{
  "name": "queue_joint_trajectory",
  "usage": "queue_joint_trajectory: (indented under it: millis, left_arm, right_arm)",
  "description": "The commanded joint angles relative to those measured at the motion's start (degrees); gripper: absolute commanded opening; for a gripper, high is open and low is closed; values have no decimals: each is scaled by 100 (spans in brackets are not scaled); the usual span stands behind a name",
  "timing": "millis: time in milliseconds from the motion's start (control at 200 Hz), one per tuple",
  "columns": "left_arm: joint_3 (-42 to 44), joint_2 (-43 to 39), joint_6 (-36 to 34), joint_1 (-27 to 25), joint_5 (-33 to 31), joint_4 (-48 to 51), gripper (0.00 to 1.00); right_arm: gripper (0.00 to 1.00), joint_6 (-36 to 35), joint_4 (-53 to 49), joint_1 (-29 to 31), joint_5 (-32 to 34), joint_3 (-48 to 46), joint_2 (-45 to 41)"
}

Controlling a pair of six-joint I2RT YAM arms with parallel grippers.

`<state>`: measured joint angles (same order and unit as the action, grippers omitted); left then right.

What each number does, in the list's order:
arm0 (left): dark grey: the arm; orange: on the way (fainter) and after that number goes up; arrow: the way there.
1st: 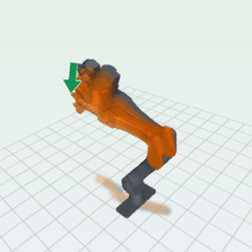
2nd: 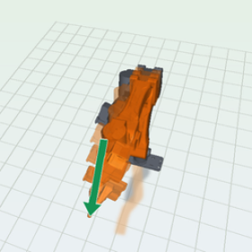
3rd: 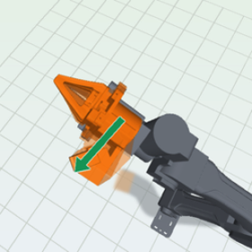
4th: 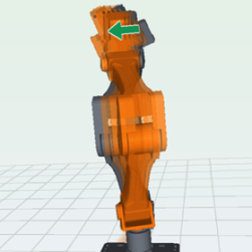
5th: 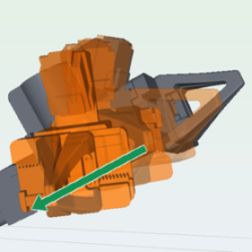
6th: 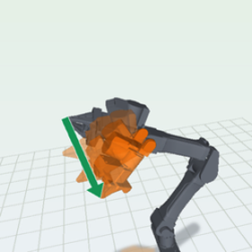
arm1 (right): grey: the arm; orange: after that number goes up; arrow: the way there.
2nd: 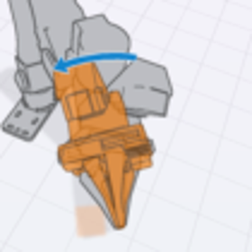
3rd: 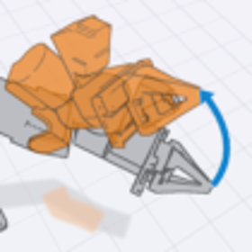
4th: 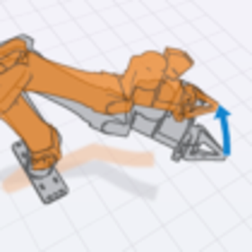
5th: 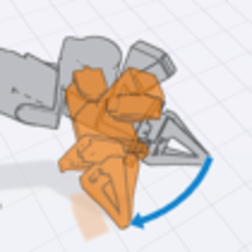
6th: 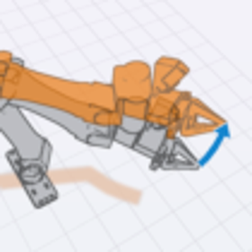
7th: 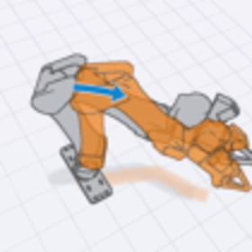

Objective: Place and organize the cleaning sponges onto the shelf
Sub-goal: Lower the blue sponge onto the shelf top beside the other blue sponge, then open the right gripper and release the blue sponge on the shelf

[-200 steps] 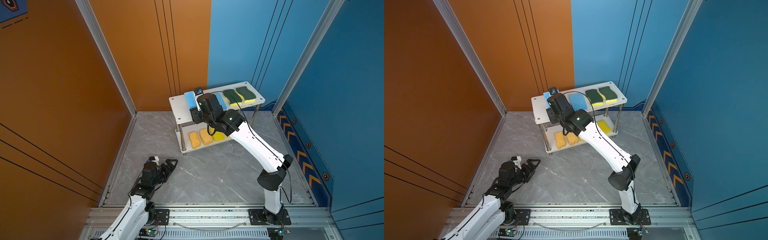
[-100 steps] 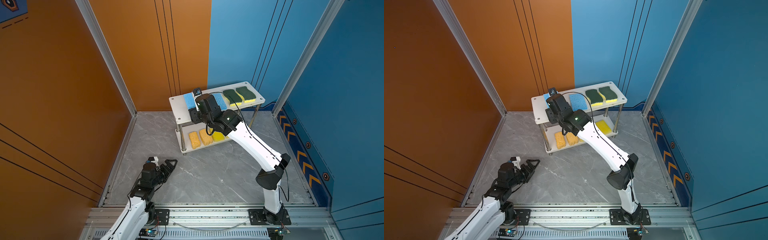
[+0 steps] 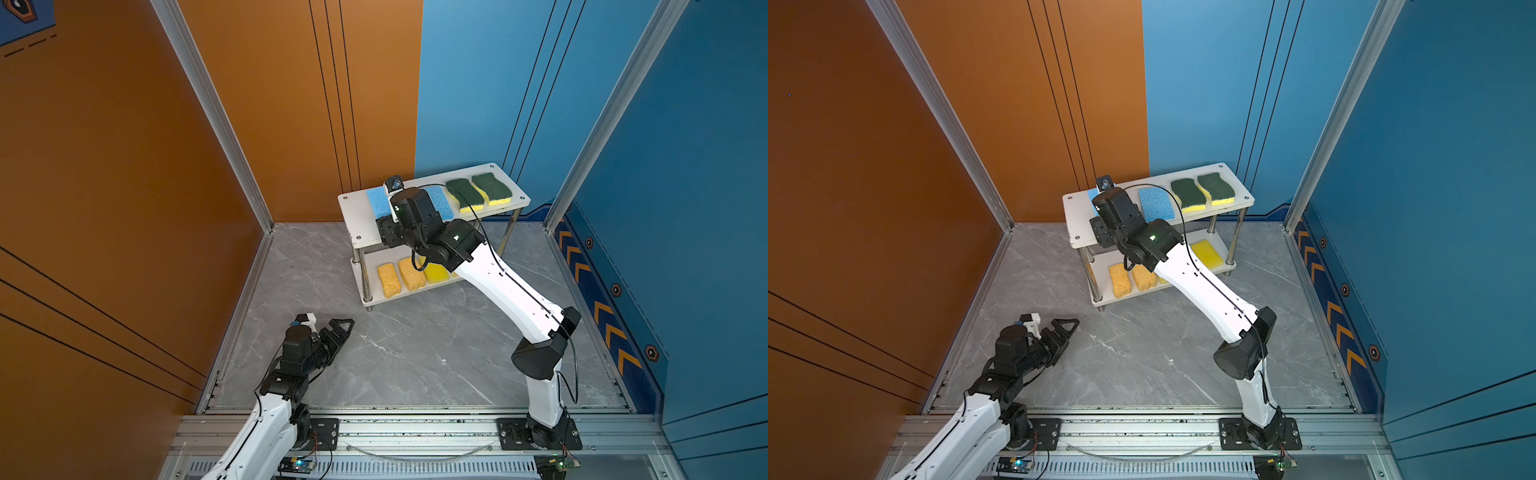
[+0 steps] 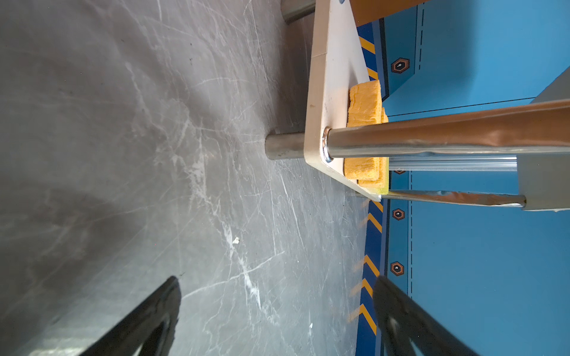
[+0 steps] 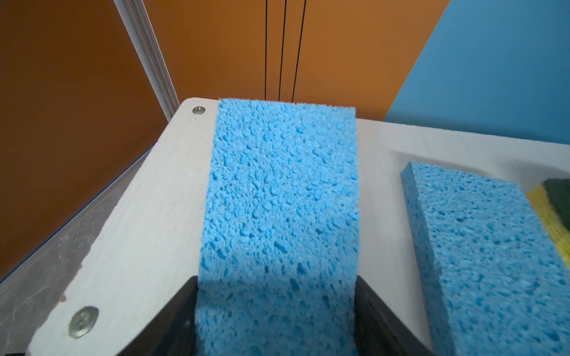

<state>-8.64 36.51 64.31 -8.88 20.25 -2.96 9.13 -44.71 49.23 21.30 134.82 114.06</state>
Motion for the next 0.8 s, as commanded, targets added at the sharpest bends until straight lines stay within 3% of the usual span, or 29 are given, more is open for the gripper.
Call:
queue_joint_trajectory:
  millis: [0,796]
  left_arm:
    - [54,-72,-24,70,131,120,97]
    - [-26,-182,-50,80,131,296,98]
  right_arm:
    - [76,98,26,-8,105,-44,87]
    - [97,-133,50,-113,-25,-164,-359]
